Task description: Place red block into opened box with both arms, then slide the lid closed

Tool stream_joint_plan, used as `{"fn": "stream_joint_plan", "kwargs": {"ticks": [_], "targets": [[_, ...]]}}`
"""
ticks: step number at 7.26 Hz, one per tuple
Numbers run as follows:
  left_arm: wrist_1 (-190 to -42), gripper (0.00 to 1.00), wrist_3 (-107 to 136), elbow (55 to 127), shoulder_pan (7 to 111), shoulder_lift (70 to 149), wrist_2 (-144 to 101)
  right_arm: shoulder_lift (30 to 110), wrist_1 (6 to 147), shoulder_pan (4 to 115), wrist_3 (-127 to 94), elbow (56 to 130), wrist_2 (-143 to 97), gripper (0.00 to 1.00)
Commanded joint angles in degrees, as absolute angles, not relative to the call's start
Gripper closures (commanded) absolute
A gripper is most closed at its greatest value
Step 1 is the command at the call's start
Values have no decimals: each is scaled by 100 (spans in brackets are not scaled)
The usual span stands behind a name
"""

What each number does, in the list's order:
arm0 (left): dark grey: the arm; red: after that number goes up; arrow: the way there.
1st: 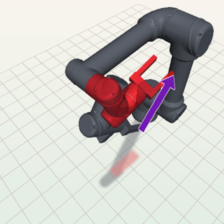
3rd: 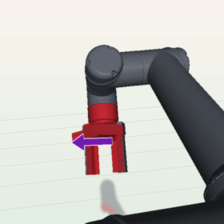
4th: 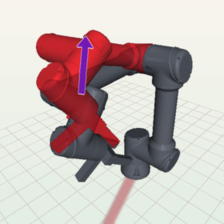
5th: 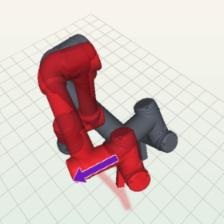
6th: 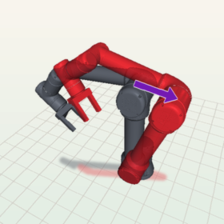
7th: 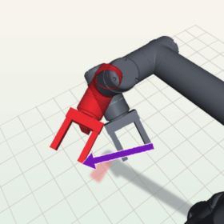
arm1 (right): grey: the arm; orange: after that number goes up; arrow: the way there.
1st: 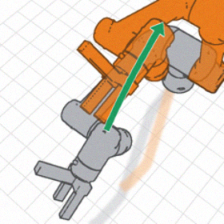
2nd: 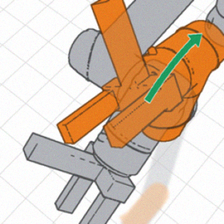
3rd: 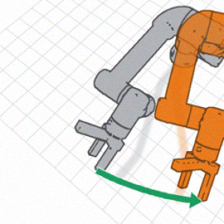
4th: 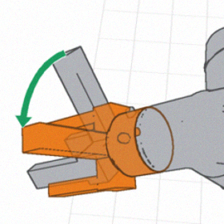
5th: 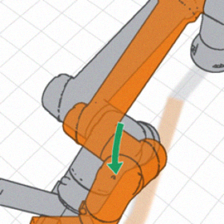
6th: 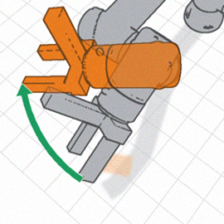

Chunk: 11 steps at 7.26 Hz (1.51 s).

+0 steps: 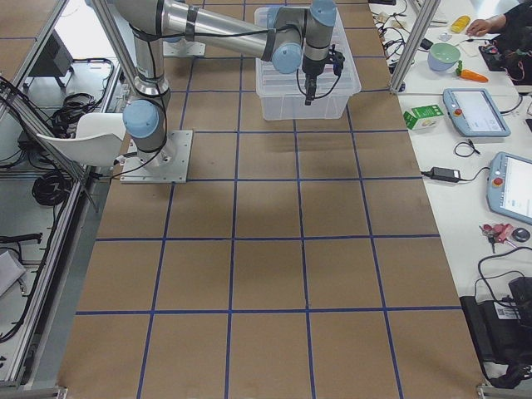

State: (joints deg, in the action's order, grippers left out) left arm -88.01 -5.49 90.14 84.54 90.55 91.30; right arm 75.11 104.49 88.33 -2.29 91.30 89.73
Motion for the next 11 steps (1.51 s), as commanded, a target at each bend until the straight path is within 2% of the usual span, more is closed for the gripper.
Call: {"fn": "stream_joint_plan", "kwargs": {"ticks": [1, 6, 11], "targets": [[-8798, 0, -1647, 9105, 7616, 9149, 9097, 7445, 10450, 8833, -229, 9123, 8965, 0], [-7965, 0, -4513, 9333, 6365, 10088, 9079, 7286, 10582, 8816, -63, 9123, 9035, 0], [-6461, 0, -4729, 9975, 6161, 10809, 9079, 7295, 10582, 8675, 97, 9079, 9220, 0]]}}
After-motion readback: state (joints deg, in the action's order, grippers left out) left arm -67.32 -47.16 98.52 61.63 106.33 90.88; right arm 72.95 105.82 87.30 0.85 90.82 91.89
